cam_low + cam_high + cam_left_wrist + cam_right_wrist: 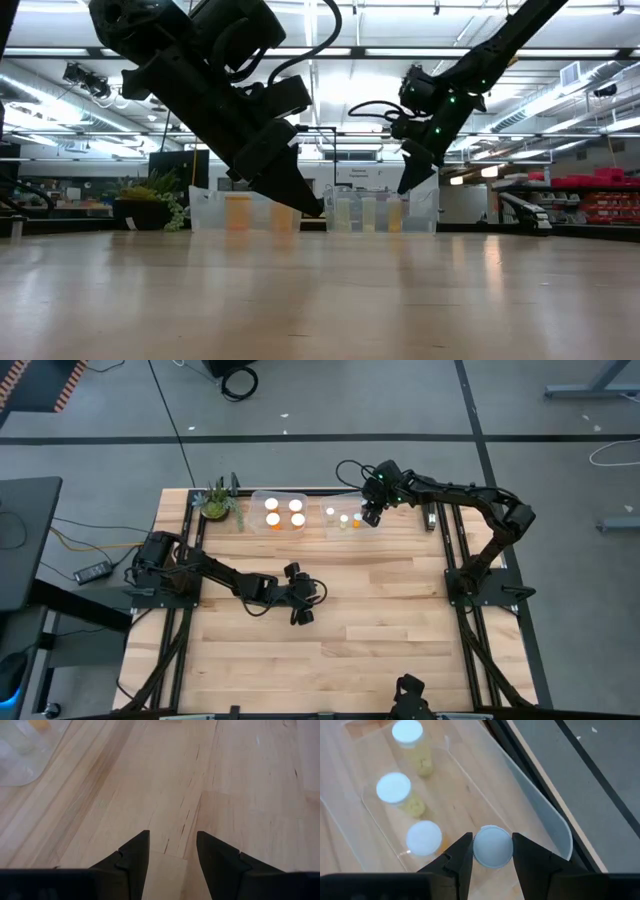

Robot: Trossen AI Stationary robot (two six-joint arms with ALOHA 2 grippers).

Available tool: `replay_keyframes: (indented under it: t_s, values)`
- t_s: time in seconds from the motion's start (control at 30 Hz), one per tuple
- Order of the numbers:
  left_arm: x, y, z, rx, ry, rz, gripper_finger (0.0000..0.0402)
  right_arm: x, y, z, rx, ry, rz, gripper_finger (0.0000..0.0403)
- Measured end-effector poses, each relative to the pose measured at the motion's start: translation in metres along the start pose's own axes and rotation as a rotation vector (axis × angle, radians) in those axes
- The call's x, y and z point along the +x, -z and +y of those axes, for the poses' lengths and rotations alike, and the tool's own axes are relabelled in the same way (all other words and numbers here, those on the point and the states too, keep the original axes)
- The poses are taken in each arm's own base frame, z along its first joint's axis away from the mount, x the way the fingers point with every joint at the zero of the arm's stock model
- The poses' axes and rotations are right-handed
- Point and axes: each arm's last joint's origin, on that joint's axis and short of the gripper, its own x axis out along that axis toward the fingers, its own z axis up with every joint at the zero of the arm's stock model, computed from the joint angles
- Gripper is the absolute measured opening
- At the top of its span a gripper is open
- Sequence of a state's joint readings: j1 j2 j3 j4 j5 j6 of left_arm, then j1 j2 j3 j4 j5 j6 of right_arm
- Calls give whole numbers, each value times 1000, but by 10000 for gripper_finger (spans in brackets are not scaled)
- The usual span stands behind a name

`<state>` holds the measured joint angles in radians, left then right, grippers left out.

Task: Pick and place medicine bottles into bin by pill shape (circle, oval)
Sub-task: Put the small blue pill bottle into the right bin

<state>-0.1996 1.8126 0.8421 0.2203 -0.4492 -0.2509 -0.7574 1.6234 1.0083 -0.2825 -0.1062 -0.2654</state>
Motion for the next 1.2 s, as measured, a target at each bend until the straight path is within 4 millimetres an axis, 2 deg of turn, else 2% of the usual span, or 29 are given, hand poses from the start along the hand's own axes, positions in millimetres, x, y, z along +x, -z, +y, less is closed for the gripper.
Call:
replay_keyframes:
  t_s: [0.43,1.0,1.2]
  values:
    - [0,0,0,-1,-3,-1,172,11,20,7,40,-6,3,137]
    - [0,0,0,0,-2,-1,172,11,22,7,39,-5,-2,138]
    - [0,0,0,-1,-3,-1,172,12,22,7,40,-6,5,156]
